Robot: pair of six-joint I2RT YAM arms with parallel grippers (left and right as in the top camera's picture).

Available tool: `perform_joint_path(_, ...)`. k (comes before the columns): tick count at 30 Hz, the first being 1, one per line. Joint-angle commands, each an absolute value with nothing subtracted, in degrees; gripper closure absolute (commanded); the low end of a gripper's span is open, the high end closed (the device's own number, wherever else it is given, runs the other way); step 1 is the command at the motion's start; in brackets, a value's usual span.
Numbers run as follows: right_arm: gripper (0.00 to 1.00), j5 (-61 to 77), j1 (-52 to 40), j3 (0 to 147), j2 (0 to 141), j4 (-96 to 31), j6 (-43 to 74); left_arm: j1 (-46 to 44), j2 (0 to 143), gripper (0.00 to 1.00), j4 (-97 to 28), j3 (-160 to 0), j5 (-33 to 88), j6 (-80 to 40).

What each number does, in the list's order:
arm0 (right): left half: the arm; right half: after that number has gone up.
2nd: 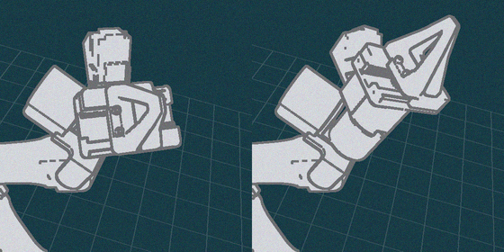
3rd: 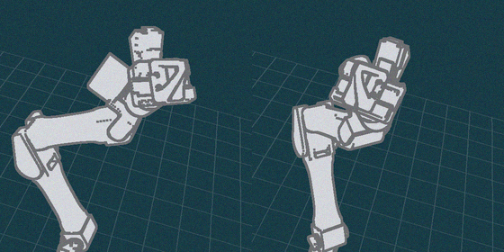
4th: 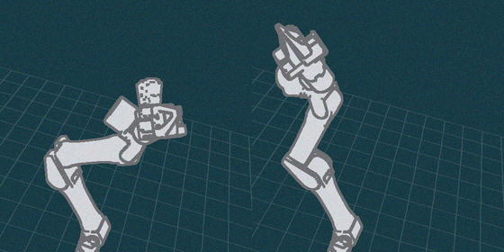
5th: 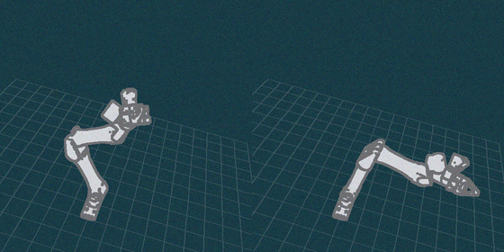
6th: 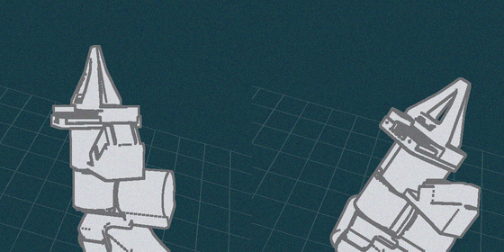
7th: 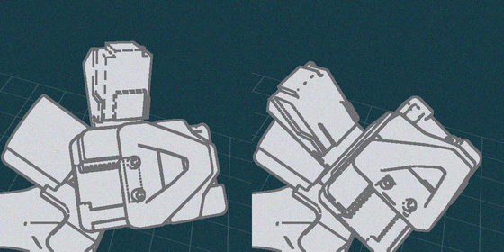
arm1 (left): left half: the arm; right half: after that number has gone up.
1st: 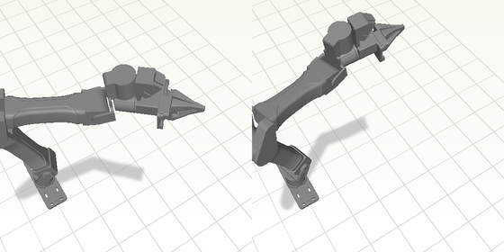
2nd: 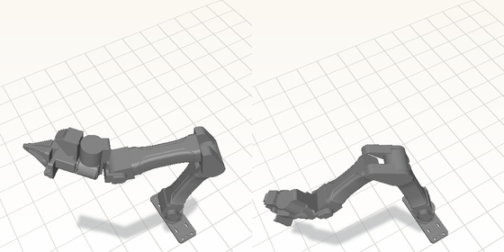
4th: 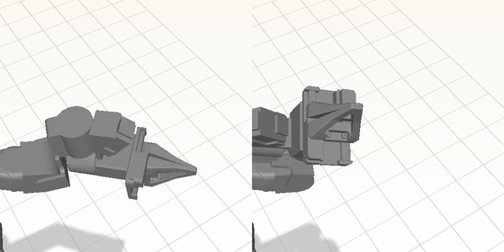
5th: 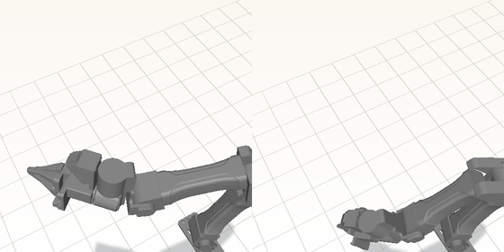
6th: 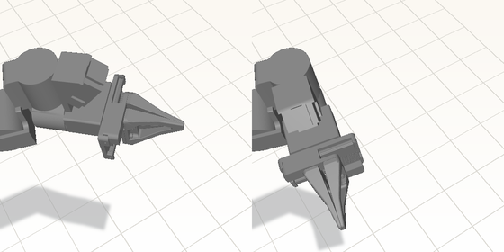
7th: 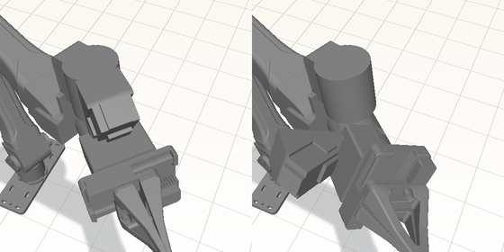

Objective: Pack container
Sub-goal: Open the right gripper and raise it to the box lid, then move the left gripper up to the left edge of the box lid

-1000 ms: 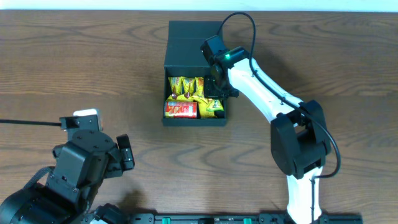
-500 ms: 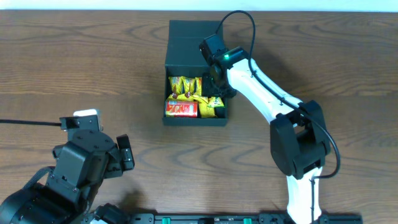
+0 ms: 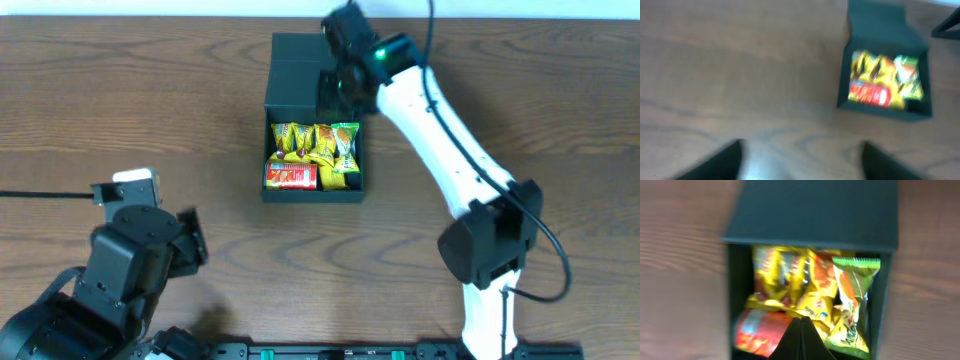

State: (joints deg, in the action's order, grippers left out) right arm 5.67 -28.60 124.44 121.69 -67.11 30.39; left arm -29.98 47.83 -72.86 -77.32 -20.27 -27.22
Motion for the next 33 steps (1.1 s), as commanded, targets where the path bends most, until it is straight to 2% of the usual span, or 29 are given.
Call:
perform_joint_path(1,0.99,6.1,-27.3,132.5,116.1,-69.6,24.5,-29.6,48.3,0.83,-68.6,-77.3,-22.7,-27.0)
perform_joint_path(2,0.99,5.8,-26.5,133.9,115.2,-70.6,24.1,-29.6,48.7,0.94,-66.6,-77.3,-22.7,-27.0)
perform_joint_path(8,0.99,7.3,-17.8,135.1,112.5,-78.0,23.7,-29.5,56.8,0.94,-57.8,-77.3,-21.4,-26.5)
perform_joint_path(11,0.99,11.3,-13.0,133.5,113.3,-81.1,22.1,-27.7,64.2,0.94,-55.2,-77.3,-16.9,-24.9)
perform_joint_path(17,0.99,15.0,-6.3,125.6,113.3,-80.1,19.1,-16.9,75.5,0.94,-47.3,-77.3,-1.1,-26.5)
perform_joint_path(22,0.99,17.6,-3.8,116.9,113.3,-73.9,17.0,-1.7,81.6,0.94,-38.9,-77.3,19.7,-27.3)
perform_joint_path(25,0.99,22.2,-3.6,110.9,113.4,-66.7,16.4,4.2,86.1,0.94,-36.6,-77.3,28.5,-27.2)
perform_joint_path(30,0.99,30.2,-3.6,102.7,115.4,-54.7,19.0,7.8,96.5,0.94,-35.0,-77.3,36.4,-26.9)
perform_joint_path(33,0.99,33.8,-3.6,101.9,118.6,-51.9,20.8,7.7,101.8,0.94,-31.0,-77.4,39.4,-27.1)
